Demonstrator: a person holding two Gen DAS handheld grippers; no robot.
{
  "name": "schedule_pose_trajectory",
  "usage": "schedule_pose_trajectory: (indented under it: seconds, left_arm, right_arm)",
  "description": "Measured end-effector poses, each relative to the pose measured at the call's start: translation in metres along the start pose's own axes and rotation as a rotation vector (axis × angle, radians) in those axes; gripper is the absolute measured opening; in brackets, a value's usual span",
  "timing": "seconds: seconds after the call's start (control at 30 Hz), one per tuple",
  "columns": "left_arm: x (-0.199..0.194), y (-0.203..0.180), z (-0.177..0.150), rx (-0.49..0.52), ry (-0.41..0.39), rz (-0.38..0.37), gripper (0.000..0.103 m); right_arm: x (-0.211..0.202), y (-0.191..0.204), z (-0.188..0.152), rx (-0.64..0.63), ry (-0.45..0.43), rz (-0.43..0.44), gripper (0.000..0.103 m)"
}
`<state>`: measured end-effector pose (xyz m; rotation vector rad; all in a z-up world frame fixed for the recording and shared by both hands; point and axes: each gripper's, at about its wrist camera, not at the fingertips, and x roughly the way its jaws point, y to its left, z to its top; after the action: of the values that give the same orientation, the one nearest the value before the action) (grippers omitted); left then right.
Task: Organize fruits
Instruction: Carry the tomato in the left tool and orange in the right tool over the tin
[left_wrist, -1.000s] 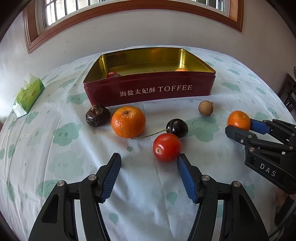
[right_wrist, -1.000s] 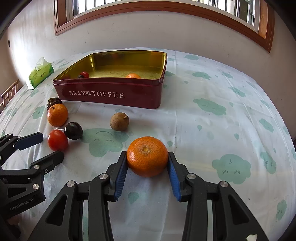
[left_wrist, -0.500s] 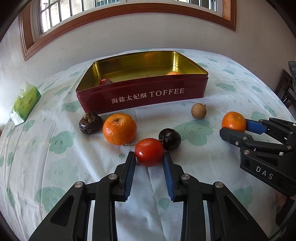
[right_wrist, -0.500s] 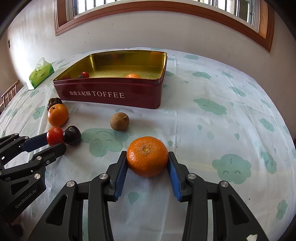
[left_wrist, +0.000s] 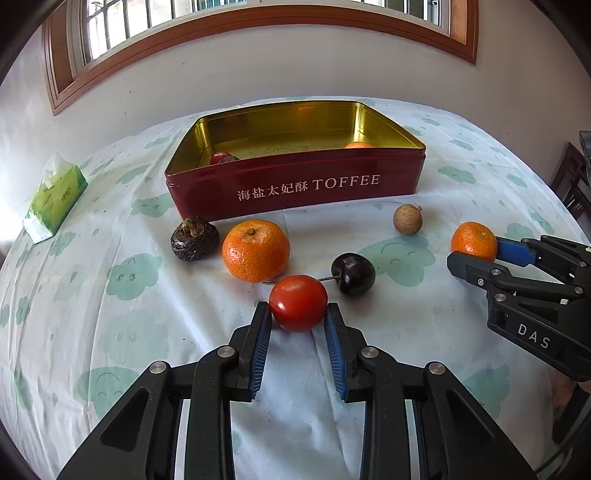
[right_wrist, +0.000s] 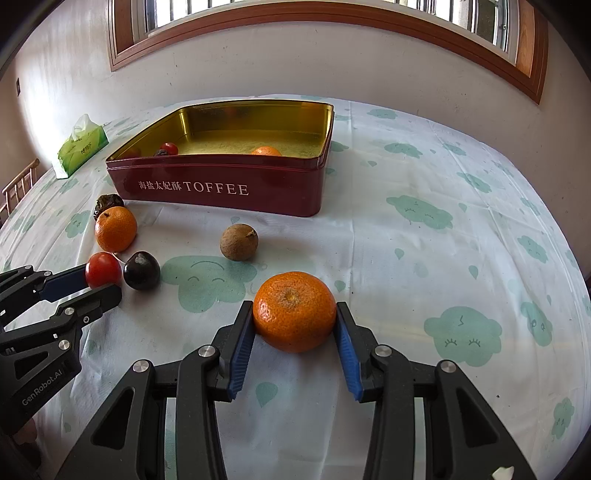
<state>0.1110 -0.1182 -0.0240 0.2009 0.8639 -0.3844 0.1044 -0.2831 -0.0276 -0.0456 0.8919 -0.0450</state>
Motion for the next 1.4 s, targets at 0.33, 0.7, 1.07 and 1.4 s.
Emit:
schedule_pose_trajectory:
  seconds: [0.33, 0.7, 1.07, 1.4]
  left_arm:
    - [0.000, 0.011, 0.004, -0.027, 0.002, 0.013, 0.030]
    - [0.000, 0.019, 0.016, -0.021, 0.004, -0.006, 0.030]
    - [-0.019, 0.032, 0.047, -0.017, -0.073, -0.058, 0.031]
    - [-0.021, 0.056, 0.107, -0.046, -0.165, -0.027, 0.031]
  right_arm:
    - [0.000, 0.001, 0.000, -0.001, 0.000, -0.001, 0.039]
    - [0.001, 0.002, 0.002, -0.011, 0.011, -0.003, 0.038]
    - [-0.023, -0.011, 0.042, 0.020, -0.056, -0.003, 0.038]
    - [-0.025, -0.006, 0.103, 0.010, -0.116, 0.043, 0.038]
